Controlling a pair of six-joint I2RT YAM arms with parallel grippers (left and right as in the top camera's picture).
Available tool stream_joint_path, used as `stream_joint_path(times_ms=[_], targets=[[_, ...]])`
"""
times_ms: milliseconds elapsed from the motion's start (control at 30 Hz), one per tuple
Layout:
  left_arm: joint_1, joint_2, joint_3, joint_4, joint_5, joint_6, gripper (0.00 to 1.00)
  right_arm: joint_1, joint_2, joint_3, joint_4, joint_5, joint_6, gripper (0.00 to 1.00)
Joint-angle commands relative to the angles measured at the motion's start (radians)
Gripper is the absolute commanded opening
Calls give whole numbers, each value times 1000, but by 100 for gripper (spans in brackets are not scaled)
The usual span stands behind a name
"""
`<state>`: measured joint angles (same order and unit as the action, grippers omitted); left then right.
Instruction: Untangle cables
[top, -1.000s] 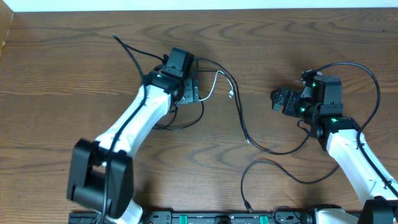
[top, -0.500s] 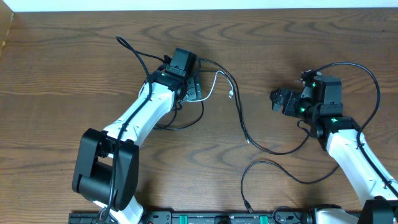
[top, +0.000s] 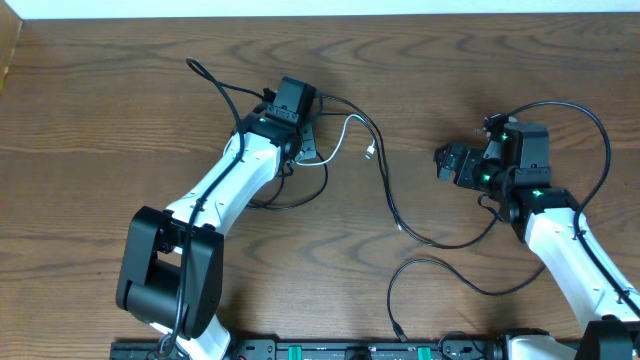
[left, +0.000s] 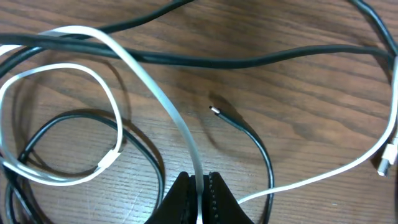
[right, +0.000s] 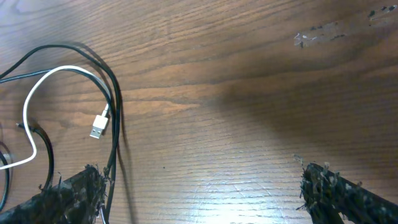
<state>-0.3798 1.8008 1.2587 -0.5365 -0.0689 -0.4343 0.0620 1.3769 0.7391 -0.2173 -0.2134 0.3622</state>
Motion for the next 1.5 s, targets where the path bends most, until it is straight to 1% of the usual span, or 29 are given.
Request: stream_joint_path(times_ms=[0,67,100,200,367,433,567,767,867,933,1200,1267,1367,1467], targets=[[3,10,19,13,92,-2,8,-2,-2,-2,-5,-7,-4,99],[3,6,20,24,188,4,8,-2,-2,-2,-8,-7,-4,99],[4,-4,20,53,356,64,8,-2,-2,-2,-10,-7,-4,99],[4,-36,23,92,592,180,8,-2,-2,-2,-11,-7,-4,99],[4,-148,23,112,859,423,7,-2,-2,-2,-12,-32,-5,99],[4,-204,23,112,937,488,7,-2,-2,-2,-10,-53,-6,99],[4,-330,23,116,958,532,8,-2,-2,-2,-7,-87,-52,99],[4,-499,23,161,940,532,8,-2,-2,-2,-6,-115,-58,99],[4,-568,23,188,938,547,7,-2,-2,-2,14,-187,-64,99],[4,-606,23,200,921,557,8,-2,-2,-2,49,-285,-89,99],[4,-696,23,206,898,557,8,-1,-2,-2,205,-621,-102,99],[4,-708,23,210,898,557,7,0,-2,-2,230,-692,-132,99],[4,-719,23,240,898,557,8,9,-2,-2,245,-741,-171,99],[4,-724,23,280,898,553,8,27,-2,-2,259,-740,-177,99]])
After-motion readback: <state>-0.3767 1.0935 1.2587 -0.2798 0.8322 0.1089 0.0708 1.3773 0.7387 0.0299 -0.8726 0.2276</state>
